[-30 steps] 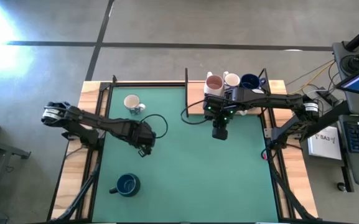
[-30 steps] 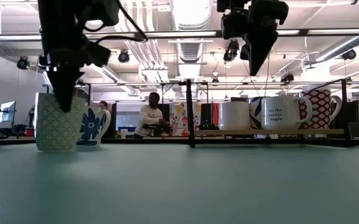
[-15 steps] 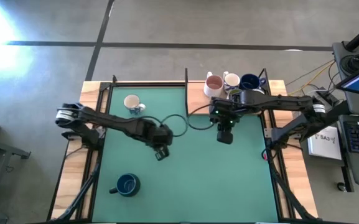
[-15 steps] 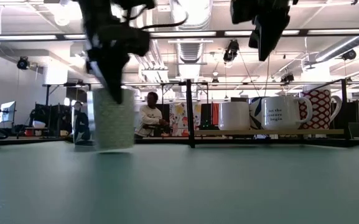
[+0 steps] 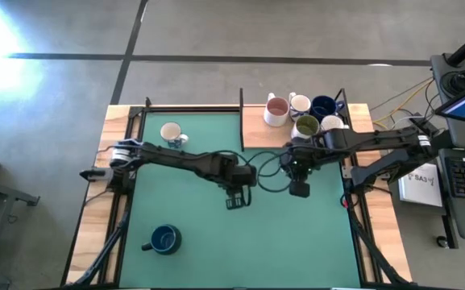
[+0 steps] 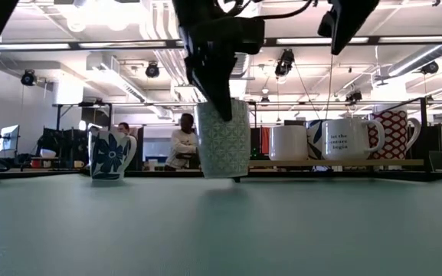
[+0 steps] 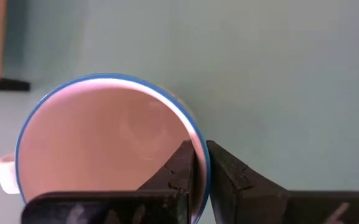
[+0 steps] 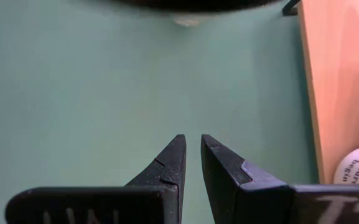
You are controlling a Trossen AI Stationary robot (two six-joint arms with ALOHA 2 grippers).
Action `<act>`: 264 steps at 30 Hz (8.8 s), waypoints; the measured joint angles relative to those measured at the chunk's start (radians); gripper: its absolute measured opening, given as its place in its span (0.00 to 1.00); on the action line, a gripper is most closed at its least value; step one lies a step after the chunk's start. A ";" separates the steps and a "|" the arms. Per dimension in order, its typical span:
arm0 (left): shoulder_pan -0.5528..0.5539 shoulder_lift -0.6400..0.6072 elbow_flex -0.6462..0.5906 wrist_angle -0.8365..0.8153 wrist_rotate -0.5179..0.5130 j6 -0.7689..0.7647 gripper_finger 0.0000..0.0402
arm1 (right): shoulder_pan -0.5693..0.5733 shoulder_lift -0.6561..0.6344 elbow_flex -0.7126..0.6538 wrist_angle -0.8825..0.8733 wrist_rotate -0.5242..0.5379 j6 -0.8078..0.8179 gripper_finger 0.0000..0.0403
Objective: Place coffee mugs
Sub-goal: Put the green pattern mug on the shelf
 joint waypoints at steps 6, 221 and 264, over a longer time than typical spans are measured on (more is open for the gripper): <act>0.017 0.019 0.029 0.034 -0.003 0.041 0.03 | 0.024 -0.006 -0.052 0.016 0.048 0.024 0.10; -0.163 -0.617 -0.722 0.228 -0.450 -0.316 0.29 | -0.581 0.472 0.241 0.381 0.063 -0.965 0.21; -0.163 -0.617 -0.724 0.216 -0.459 -0.316 0.29 | -0.622 0.475 0.238 0.398 0.045 -1.012 0.08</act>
